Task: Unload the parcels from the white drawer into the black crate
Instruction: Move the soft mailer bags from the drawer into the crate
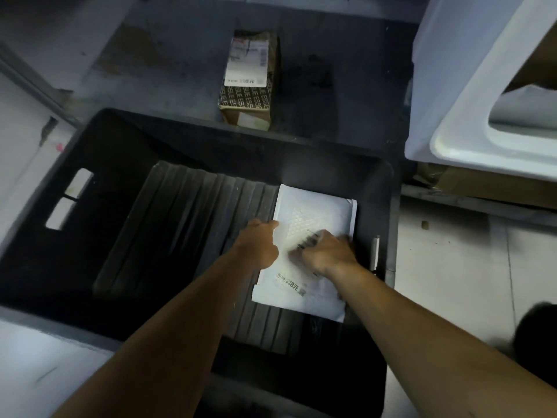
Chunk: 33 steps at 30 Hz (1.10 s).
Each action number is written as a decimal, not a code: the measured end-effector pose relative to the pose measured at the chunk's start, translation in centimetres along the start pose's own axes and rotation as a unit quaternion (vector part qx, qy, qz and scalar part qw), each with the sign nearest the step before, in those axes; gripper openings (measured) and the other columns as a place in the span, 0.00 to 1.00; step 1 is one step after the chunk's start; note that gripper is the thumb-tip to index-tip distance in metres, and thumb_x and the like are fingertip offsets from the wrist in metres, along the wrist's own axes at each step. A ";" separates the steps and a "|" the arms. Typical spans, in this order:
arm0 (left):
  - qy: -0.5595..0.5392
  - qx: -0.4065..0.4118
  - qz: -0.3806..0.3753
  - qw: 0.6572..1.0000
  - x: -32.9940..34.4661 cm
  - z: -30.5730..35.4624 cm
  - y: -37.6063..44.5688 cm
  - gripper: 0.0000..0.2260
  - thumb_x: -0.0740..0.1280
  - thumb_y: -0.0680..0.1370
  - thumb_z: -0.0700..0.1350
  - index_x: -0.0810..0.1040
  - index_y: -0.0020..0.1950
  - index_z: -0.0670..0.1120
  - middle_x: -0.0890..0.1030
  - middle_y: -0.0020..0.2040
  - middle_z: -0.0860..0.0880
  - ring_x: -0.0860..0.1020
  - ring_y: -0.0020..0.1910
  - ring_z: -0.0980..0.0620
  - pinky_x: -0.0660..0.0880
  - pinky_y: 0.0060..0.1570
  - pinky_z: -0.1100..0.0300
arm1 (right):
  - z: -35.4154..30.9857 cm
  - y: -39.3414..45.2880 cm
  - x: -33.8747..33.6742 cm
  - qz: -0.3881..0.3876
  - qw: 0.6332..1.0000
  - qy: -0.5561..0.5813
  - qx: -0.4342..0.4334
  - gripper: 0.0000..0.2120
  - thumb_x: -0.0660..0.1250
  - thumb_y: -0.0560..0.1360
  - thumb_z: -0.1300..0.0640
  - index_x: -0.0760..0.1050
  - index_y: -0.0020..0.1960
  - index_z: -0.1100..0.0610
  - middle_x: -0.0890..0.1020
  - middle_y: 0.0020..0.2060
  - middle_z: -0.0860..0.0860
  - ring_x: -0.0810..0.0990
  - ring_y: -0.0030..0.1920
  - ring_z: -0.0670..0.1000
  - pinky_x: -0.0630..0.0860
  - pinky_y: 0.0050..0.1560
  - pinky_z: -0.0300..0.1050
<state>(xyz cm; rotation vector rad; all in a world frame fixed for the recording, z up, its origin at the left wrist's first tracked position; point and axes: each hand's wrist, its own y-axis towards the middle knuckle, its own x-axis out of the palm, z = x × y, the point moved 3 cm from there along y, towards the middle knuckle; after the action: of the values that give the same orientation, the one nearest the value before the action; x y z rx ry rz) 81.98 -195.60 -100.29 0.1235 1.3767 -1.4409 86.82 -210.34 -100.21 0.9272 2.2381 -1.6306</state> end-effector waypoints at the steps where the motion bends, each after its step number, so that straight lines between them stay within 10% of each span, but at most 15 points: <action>1: 0.056 0.011 0.022 0.998 -1.0 -0.1 -0.6 0.29 0.66 0.80 0.41 0.61 0.81 0.48 0.64 0.77 0.40 0.68 0.74 0.39 0.71 0.70 0.47 | -0.2 -0.7 -0.8 0.024 0.999 -0.021 -0.026 0.29 0.68 0.76 0.45 0.67 0.74 0.55 0.65 0.71 0.58 0.70 0.71 0.61 0.67 0.73 0.48; 10: 0.323 0.056 0.173 0.929 -12.2 2.4 -10.4 0.46 0.63 0.77 0.67 0.37 0.82 0.54 0.38 0.83 0.43 0.38 0.81 0.39 0.46 0.78 0.37 | -2.5 -11.4 -7.4 0.166 0.892 -0.293 -0.301 0.42 0.68 0.79 0.43 0.46 0.83 0.47 0.47 0.83 0.51 0.42 0.83 0.56 0.55 0.79 0.53; 20: 0.335 0.119 0.298 0.886 -18.4 11.2 -23.2 0.37 0.60 0.79 0.65 0.52 0.82 0.51 0.65 0.78 0.44 0.62 0.77 0.42 0.52 0.78 0.37 | -2.1 -26.4 -14.4 0.307 0.824 -0.303 -0.368 0.40 0.66 0.80 0.46 0.47 0.83 0.47 0.52 0.83 0.53 0.48 0.82 0.57 0.56 0.79 0.54; 28: 0.340 0.187 0.351 0.852 -16.5 17.5 -27.5 0.35 0.58 0.81 0.64 0.50 0.83 0.52 0.56 0.82 0.45 0.49 0.82 0.42 0.48 0.79 0.40 | 5.1 -30.7 -21.6 0.380 0.826 -0.285 -0.302 0.35 0.64 0.80 0.49 0.52 0.83 0.48 0.56 0.81 0.53 0.52 0.81 0.57 0.61 0.76 0.53; 33: 0.328 0.222 0.368 0.841 -15.2 20.7 -26.1 0.31 0.60 0.82 0.60 0.56 0.82 0.51 0.61 0.80 0.45 0.59 0.78 0.42 0.56 0.78 0.43 | 7.5 -29.5 -24.7 0.389 0.823 -0.321 -0.262 0.35 0.64 0.81 0.51 0.51 0.83 0.50 0.56 0.81 0.54 0.53 0.81 0.57 0.64 0.74 0.55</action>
<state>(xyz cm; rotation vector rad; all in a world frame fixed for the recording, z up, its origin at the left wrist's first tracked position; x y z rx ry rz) 81.13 -208.95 -66.21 1.4081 1.2499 -1.0322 86.87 -231.47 -67.21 0.7971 1.4039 -0.7206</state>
